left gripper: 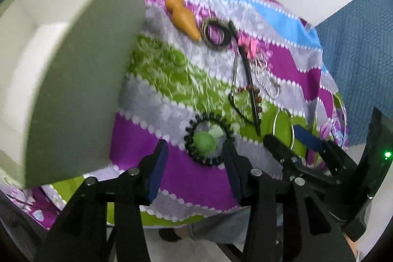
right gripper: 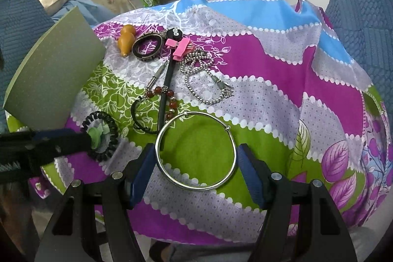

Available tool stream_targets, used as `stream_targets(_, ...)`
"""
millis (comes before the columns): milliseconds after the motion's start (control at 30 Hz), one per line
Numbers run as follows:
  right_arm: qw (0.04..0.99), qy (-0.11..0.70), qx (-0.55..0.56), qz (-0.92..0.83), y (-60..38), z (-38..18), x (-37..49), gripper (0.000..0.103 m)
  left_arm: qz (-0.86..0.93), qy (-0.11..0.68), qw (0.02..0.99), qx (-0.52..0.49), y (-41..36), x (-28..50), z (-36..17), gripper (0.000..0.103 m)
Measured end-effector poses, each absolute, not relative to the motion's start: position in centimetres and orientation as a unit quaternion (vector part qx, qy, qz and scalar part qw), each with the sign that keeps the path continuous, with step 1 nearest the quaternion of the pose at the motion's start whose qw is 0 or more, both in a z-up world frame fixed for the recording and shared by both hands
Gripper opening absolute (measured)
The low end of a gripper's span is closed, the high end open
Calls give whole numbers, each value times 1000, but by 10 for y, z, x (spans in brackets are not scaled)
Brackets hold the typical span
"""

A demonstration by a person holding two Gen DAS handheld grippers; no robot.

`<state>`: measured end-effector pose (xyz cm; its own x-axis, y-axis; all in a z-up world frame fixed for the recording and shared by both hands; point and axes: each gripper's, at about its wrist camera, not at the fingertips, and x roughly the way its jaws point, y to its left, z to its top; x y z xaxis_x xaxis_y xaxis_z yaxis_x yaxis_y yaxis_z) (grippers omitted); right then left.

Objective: Organize jewelry
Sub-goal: 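Grasp the black coiled bracelet with the left tool while the right tool grasps the silver hoop, then lift and carry the coiled bracelet and silver hoop over the green box with both tools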

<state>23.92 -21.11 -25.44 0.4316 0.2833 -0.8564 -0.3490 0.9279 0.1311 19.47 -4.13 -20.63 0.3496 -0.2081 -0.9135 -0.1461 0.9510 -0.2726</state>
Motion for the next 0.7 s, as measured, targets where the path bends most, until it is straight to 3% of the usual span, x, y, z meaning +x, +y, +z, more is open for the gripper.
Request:
stream_targets(67, 845, 499, -33, 187, -211, -254, 239, 66, -23, 564, 810, -159, -41, 196, -204, 47)
stream_targets(133, 845, 500, -32, 187, -211, -254, 239, 66, -20, 557, 816, -152, -41, 199, -204, 37)
stream_targets(367, 843, 502, -33, 188, -210, -255, 240, 66, -20, 565, 813, -141, -40, 213, -220, 27)
stream_targets(433, 842, 503, -37, 189, -209, -256, 240, 66, -23, 562, 814, -142, -40, 213, -222, 9)
stream_targets(700, 852, 490, -38, 181, -212, -243, 240, 66, -35, 528, 837, -139, -45, 211, -193, 9)
